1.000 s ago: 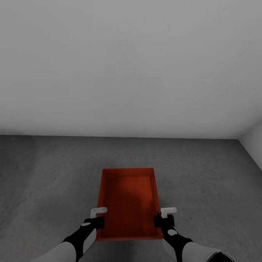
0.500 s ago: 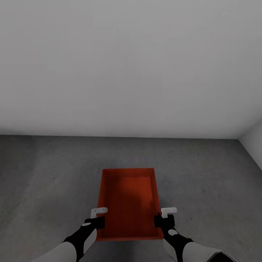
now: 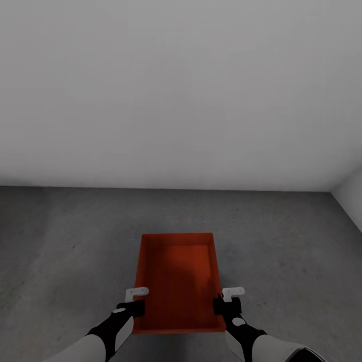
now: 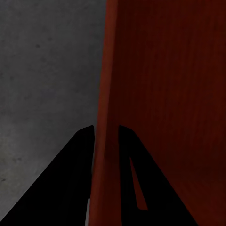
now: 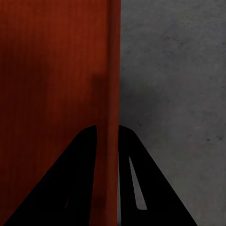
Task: Move the two storage containers from the living room to the garage. In the garage, place one container on the floor and stack the other container on top of it (either order is fine).
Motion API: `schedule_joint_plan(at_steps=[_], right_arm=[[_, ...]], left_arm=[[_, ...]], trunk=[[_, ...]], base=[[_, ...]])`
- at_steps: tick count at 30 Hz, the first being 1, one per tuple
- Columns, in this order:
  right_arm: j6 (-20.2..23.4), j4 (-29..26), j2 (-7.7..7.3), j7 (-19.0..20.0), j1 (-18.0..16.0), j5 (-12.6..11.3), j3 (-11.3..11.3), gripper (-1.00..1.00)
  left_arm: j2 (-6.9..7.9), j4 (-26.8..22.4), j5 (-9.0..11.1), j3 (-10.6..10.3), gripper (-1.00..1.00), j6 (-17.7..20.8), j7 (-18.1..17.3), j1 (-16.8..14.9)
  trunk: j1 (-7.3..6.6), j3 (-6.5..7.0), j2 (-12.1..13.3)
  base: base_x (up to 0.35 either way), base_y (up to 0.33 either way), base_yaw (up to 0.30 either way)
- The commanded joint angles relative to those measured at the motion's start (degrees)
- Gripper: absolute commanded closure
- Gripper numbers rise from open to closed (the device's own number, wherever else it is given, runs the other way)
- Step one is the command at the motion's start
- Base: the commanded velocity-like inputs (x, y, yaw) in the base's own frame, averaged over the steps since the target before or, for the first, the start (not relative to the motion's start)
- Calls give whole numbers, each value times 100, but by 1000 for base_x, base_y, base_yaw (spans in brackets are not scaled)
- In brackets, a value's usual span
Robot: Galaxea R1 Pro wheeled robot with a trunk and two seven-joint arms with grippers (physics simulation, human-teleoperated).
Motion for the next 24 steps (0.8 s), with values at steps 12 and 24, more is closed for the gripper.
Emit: schedule_joint_plan(at_steps=[12,24], right_arm=[[25,-49,5,2,-4,59,-359,100],[18,-49,9,2,-4,59,-359,100]], left_arm=[[-10,-16,44,3,100,21,48,3],[-22,-16,41,3,100,21,51,3]], trunk=[[265,-221,-487],[528,-436,-968]], base=[[0,0,0],[0,0,0]])
